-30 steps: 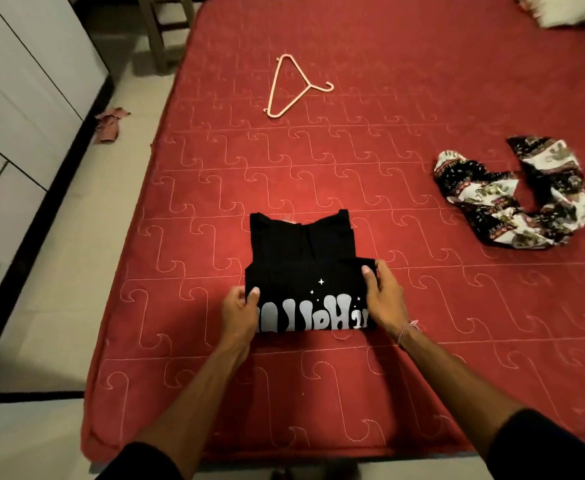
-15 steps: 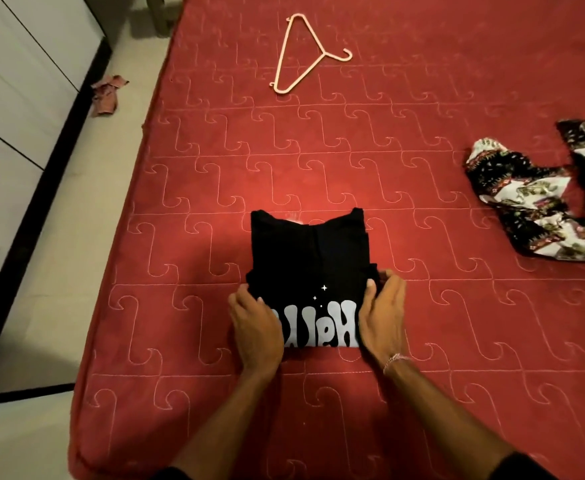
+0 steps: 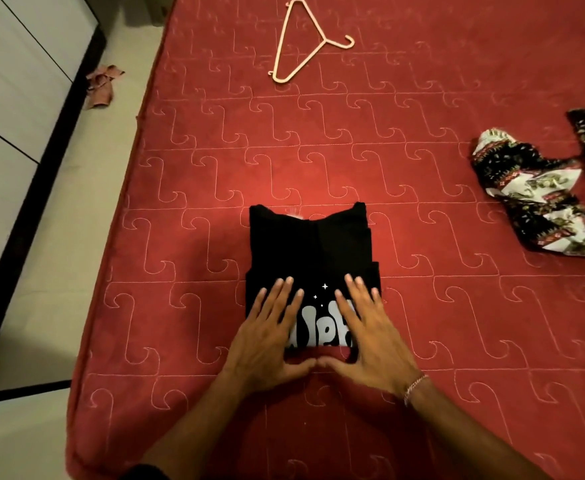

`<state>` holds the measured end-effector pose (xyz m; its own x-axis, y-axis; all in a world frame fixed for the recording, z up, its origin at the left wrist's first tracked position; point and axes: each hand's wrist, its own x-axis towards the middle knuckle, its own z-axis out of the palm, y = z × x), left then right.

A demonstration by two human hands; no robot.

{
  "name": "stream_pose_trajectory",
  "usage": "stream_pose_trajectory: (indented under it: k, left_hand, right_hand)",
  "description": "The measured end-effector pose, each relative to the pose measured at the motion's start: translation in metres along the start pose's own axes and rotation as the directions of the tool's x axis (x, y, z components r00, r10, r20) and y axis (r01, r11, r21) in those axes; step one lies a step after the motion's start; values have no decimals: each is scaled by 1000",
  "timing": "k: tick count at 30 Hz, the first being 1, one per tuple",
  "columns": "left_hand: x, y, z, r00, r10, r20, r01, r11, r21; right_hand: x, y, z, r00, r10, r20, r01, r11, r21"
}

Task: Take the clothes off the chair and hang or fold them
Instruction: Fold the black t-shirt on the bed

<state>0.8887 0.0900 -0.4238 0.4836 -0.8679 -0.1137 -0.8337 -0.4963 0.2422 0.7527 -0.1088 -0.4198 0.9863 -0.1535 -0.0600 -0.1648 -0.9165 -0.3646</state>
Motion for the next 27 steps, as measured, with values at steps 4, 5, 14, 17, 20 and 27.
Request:
stream_pose_trajectory:
  k: [4,5,14,17,20,27]
  left_hand:
    - [0,-14,6,996,21,85,-18,999,-41]
    - [1,-13,7,995,12,96,-11,1000,-12]
    - [-11,-1,2,999,-29,-29,32,994,103]
    - [-19,5,-16,995,-96,-37,89,985,-147]
    - [-27,2,-38,982,-183,-48,150,909,-388]
    - [-5,-8,-74,846,-529,-60,232,467,-853]
  right_hand:
    - [-4,12,7,994,-30,102,39,996,-85]
    - [-2,12,8,994,-19,106,35,989,-146]
    - [-4,-18,3,995,93,47,-75,952,-297]
    - [-11,-31,-20,982,92,167,-49,968,-246]
    - [-18,-34,-40,988,54,142,-14,964,-267]
    - [0,1,-91,964,252,85,-266,895,359]
